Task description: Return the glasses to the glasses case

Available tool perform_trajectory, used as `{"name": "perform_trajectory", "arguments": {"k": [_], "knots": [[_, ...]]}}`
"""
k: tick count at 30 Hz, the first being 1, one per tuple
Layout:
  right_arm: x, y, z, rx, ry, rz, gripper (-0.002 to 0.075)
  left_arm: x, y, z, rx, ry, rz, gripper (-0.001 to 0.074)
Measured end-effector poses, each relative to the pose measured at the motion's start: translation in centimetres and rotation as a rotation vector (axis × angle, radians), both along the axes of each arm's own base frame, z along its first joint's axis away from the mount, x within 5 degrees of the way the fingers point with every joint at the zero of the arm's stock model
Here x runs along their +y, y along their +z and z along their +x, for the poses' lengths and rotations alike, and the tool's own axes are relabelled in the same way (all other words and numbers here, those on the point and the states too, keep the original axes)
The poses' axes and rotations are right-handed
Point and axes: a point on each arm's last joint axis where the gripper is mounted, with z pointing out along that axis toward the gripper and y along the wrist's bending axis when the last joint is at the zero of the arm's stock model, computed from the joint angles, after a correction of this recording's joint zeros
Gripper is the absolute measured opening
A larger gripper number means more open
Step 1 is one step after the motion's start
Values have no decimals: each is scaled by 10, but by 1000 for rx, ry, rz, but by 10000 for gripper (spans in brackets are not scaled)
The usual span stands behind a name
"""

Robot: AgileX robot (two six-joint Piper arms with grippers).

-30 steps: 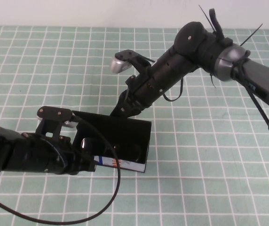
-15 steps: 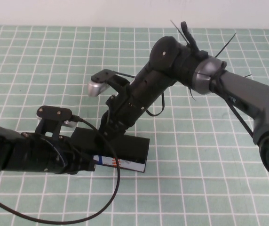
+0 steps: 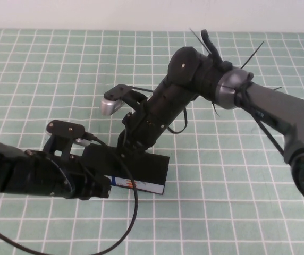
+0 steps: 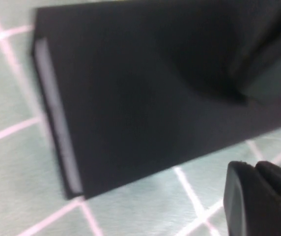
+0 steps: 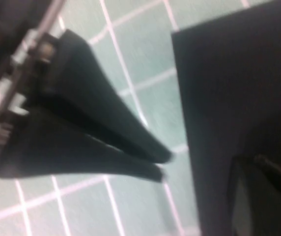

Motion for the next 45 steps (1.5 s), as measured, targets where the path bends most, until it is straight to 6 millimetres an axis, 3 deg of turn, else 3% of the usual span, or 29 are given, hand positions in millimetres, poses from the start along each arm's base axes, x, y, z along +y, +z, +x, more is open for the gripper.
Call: {"name": "perform_trajectory", "arguments": {"k": [2, 5, 11, 16, 20, 24, 29, 33, 39, 45], "knots": [[-4, 9, 0, -42, 10, -23, -12, 0, 5, -3, -18, -33, -3, -2], [-11, 38, -4, -132, 16, -42, -12, 1, 23, -8, -85, -70, -9, -1], [-33, 137, -34, -284, -45, 41, -12, -1, 87, -33, -329, -335, -36, -2], [-59, 212, -72, -416, -59, 137, -12, 0, 129, -73, -390, -694, -56, -2], [-81, 260, -109, -512, -62, 211, -12, 11, 132, -93, -266, -845, 32, -1], [-104, 288, -147, -555, -60, 265, -12, 32, 121, -81, -163, -680, 293, -2], [-130, 288, -184, -565, -67, 240, -11, 66, 127, -50, -211, -281, 396, -1], [-155, 263, -201, -553, -152, 96, -11, 91, 158, -47, -323, -112, 331, -1], [-190, 228, -216, -693, -398, 34, -12, 102, 211, -84, -606, 12, 203, -2], [-226, 191, -242, -920, -613, 194, -12, 95, 233, -131, -759, 21, 166, -2]]}}
